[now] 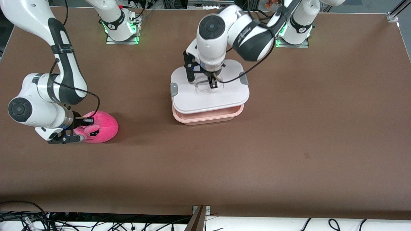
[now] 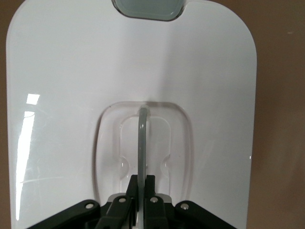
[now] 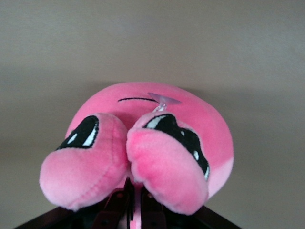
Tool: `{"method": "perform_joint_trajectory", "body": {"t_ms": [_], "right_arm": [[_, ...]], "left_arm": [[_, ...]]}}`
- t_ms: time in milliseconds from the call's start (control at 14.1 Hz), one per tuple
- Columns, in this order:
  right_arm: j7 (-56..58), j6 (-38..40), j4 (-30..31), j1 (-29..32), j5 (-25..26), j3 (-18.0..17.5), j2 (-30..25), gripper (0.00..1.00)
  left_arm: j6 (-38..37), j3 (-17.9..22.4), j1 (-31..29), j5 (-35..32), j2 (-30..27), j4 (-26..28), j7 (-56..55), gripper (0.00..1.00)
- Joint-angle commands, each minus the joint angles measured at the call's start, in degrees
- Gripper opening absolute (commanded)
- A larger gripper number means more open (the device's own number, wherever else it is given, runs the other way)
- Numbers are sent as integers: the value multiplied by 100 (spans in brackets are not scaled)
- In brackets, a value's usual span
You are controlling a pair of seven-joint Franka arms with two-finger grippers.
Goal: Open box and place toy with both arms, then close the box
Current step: 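Lift the white lid off with the left gripper while the right gripper grasps the plush, then carry the pink plush into the pink box with the right gripper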
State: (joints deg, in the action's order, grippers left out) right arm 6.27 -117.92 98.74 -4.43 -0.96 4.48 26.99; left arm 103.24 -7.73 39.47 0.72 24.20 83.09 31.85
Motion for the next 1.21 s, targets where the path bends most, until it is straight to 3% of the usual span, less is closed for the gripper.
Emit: {"method": "perform_joint_trajectory", "body": {"t_ms": [0, 284, 640, 853, 1137], "right_arm": [[294, 232, -152, -102, -53, -166, -263, 0], [1234, 1874, -1328, -172, -35, -579, -290, 0], [2061, 2817, -2094, -532, 8, -1326, -308, 0], [2089, 3090, -2271, -1251, 770, -1625, -325, 0], [1940, 3179, -2289, -2473, 1563, -1644, -335, 0]], "left_arm": [[-741, 17, -228, -1, -485, 32, 111, 0], [-2024, 60, -808, -89, -1038, -38, 102, 0], [-3116, 78, -1906, -719, -1233, -477, 381, 0], [-3126, 87, -2661, -1152, -1233, -513, 1294, 0], [-3004, 87, -3453, -1153, -1084, -513, 1990, 0]]}}
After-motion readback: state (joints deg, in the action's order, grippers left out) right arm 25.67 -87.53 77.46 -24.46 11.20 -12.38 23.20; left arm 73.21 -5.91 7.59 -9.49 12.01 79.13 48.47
